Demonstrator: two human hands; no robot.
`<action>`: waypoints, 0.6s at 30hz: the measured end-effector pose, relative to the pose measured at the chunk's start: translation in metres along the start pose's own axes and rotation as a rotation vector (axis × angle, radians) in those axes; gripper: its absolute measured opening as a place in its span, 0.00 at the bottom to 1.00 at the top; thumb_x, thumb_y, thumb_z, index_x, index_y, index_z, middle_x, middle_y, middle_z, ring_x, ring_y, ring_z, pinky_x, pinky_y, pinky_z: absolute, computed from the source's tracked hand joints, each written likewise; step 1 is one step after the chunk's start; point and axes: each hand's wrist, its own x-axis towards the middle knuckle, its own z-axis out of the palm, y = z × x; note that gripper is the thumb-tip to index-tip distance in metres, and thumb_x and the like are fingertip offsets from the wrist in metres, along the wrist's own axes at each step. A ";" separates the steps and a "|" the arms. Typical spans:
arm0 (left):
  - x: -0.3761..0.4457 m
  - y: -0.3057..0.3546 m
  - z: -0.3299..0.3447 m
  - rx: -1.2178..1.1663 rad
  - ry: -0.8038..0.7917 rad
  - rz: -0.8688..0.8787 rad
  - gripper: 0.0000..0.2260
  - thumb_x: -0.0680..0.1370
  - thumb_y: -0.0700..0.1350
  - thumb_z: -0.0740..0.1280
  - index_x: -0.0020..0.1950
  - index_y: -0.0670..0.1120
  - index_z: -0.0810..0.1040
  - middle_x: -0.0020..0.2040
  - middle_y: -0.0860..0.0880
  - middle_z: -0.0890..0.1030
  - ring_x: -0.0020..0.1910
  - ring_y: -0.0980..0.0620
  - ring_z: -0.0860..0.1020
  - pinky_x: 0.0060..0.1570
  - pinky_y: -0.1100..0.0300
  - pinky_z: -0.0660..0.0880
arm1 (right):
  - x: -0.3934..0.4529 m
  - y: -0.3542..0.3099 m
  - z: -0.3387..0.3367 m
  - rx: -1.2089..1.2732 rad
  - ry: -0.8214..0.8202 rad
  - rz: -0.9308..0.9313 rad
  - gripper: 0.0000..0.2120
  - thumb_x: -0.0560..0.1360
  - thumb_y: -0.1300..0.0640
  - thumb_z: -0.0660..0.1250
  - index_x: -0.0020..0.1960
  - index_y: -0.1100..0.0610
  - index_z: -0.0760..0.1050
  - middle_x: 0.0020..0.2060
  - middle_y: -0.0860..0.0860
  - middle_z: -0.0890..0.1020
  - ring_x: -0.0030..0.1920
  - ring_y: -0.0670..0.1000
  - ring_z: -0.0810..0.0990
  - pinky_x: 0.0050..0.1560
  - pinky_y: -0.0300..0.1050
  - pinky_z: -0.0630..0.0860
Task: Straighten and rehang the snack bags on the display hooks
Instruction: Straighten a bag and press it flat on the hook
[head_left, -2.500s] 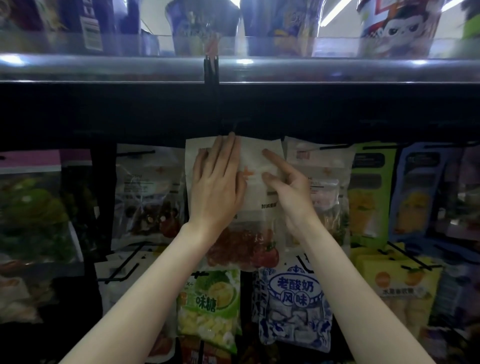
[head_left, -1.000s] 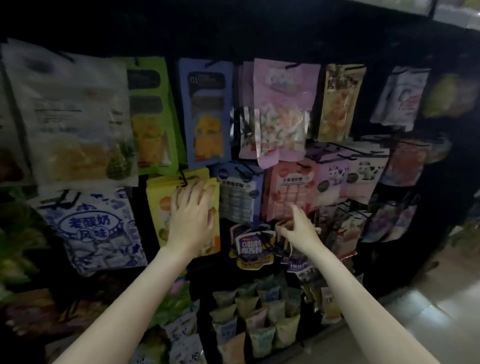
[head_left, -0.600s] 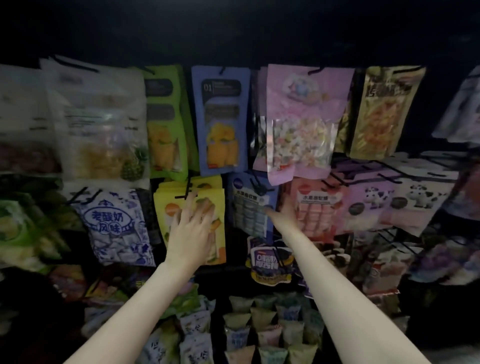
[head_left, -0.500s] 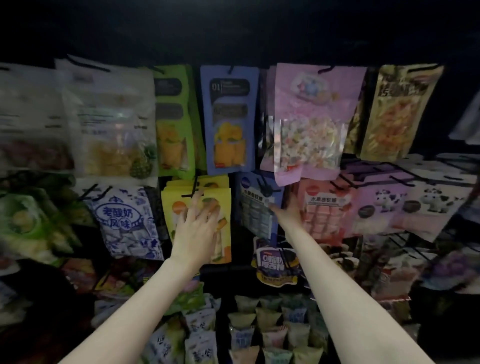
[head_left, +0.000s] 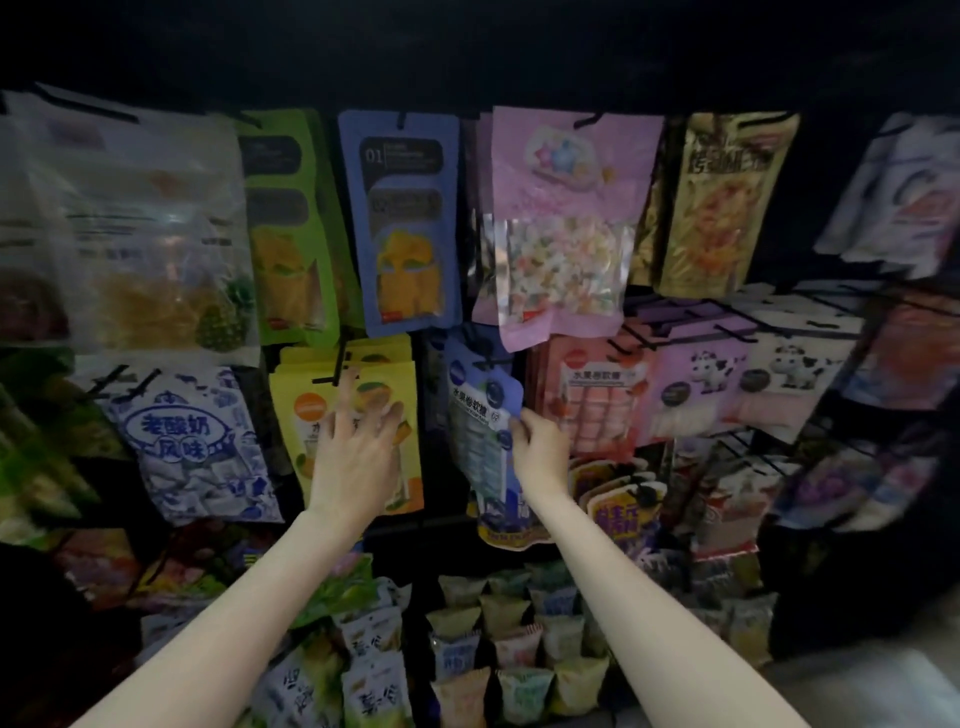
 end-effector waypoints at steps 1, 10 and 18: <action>0.001 0.001 -0.001 -0.002 -0.018 0.001 0.21 0.67 0.39 0.70 0.60 0.40 0.75 0.62 0.39 0.75 0.71 0.32 0.58 0.60 0.36 0.67 | 0.002 0.001 -0.003 -0.022 0.000 -0.006 0.12 0.80 0.60 0.59 0.53 0.66 0.78 0.41 0.58 0.81 0.39 0.53 0.75 0.37 0.42 0.63; -0.014 -0.010 -0.016 -0.153 0.131 0.042 0.21 0.69 0.39 0.69 0.63 0.42 0.74 0.67 0.43 0.72 0.71 0.40 0.59 0.57 0.41 0.72 | 0.011 0.005 0.004 -0.198 -0.280 0.221 0.17 0.82 0.53 0.51 0.47 0.63 0.72 0.39 0.56 0.75 0.41 0.58 0.76 0.38 0.47 0.68; -0.066 -0.065 0.003 -0.113 0.062 -0.103 0.21 0.72 0.41 0.59 0.65 0.44 0.69 0.68 0.43 0.70 0.67 0.42 0.65 0.58 0.41 0.69 | -0.038 -0.023 0.028 0.071 -0.642 0.247 0.15 0.78 0.55 0.62 0.63 0.57 0.70 0.54 0.56 0.78 0.46 0.51 0.80 0.34 0.36 0.76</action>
